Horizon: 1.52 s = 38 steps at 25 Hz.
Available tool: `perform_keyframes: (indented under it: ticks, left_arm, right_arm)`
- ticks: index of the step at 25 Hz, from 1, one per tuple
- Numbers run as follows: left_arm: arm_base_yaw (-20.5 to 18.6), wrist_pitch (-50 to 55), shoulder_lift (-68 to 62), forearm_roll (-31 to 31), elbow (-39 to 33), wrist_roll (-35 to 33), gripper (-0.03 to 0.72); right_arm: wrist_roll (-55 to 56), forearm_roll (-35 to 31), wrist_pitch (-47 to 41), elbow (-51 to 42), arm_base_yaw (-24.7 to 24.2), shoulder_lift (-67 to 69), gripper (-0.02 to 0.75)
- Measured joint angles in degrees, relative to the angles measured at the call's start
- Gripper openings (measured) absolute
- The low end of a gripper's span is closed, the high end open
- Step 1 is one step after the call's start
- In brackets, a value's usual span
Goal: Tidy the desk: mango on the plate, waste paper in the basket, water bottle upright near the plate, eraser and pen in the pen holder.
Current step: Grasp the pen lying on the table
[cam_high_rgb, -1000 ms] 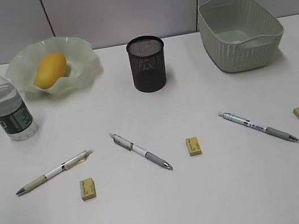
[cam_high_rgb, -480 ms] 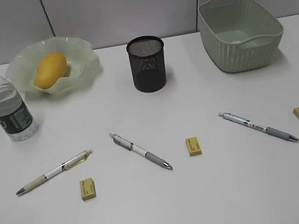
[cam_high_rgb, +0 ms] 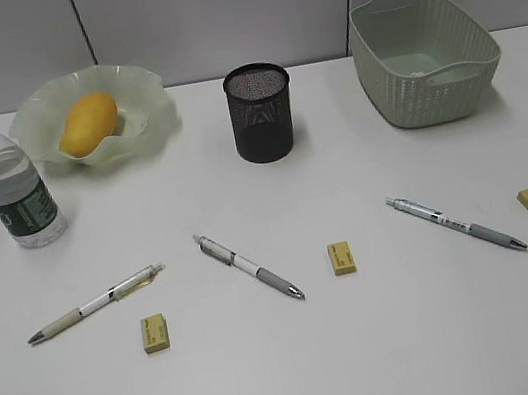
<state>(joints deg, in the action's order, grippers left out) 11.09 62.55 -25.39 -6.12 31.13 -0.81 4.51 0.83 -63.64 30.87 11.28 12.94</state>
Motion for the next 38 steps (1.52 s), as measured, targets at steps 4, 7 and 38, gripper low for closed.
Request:
perform_keyframes:
  ticks: [4,7,38]
  left_arm:
    - [0.0,-0.9,0.0,-0.2,-0.1,0.0,0.521]
    - [0.0,-1.0,0.0,-0.2,-0.1,0.0,0.519]
    - [0.0,-1.0,0.0,-0.3,-0.1,0.0,0.502]
  right_arm:
    - [0.0,0.1,0.2,0.0,0.0,3.4,0.547]
    - [0.0,0.2,1.0,0.0,0.0,7.3,0.547]
    - [-16.9,-3.2,12.0,30.7,0.0,72.4,0.507]
